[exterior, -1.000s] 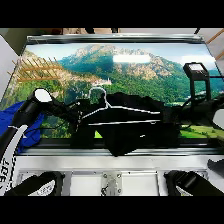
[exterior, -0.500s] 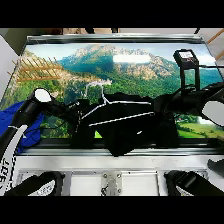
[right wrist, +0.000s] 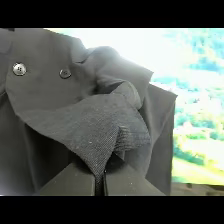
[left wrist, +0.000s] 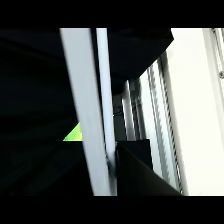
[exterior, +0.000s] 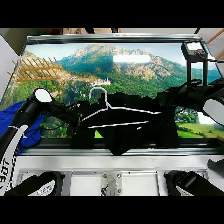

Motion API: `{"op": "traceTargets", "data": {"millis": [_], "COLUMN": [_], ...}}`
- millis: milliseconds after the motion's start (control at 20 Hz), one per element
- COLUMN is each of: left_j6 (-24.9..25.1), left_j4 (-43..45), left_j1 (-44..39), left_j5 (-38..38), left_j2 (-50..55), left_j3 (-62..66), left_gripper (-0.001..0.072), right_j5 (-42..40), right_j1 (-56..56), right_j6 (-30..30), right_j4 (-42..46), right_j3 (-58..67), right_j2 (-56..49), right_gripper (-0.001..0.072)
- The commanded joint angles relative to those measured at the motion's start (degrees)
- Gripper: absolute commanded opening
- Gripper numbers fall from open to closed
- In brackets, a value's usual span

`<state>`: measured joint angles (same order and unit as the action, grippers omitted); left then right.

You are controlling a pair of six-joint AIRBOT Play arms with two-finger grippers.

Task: Fold the clothes and pants, and hang the long-sleeved shirts on hangers.

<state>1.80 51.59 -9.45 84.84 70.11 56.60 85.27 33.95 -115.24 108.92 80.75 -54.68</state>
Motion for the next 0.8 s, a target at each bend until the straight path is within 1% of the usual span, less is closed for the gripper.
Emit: {"op": "traceTargets", "data": {"millis": [0, 150, 300, 400, 500, 600, 750], "left_j6": [-0.11, -0.11, -0.11, -0.11, -0.13, -0.13, -0.13], "left_j4": [-0.15, -0.15, -0.22, -0.22, -0.24, -0.28, -0.31], "left_j1": [0.02, 0.02, 0.02, 0.02, 0.02, 0.02, 0.02], "left_j5": [0.04, 0.04, 0.09, 0.22, 0.26, 0.28, 0.57], "left_j2": [0.04, 0.04, 0.04, 0.02, 0.02, 0.02, 0.02], "left_j3": [0.02, 0.02, 0.02, 0.02, 0.02, 0.02, 0.02], "left_gripper": [0.0024, 0.0024, 0.0024, 0.0024, 0.0024, 0.0024, 0.0024], "right_j5": [-0.02, -2.82, -8.33, -11.87, -15.61, -19.47, -23.98], "right_j1": [0.15, 1.81, 4.17, 5.27, 6.38, 7.65, 9.35], "right_j6": [0.0, -0.02, -0.31, -1.53, -1.84, -3.5, -3.52], "right_j4": [-6.12, -11.43, -17.49, -20.24, -21.84, -23.06, -25.09], "right_j3": [0.07, 0.07, 0.07, 0.07, 0.07, 0.07, 0.07], "right_j2": [-0.04, -0.04, -0.79, -1.9, -3.19, -4.7, -6.93], "right_gripper": [0.0018, 0.0019, 0.0017, 0.0018, 0.0018, 0.0018, 0.0018]}}
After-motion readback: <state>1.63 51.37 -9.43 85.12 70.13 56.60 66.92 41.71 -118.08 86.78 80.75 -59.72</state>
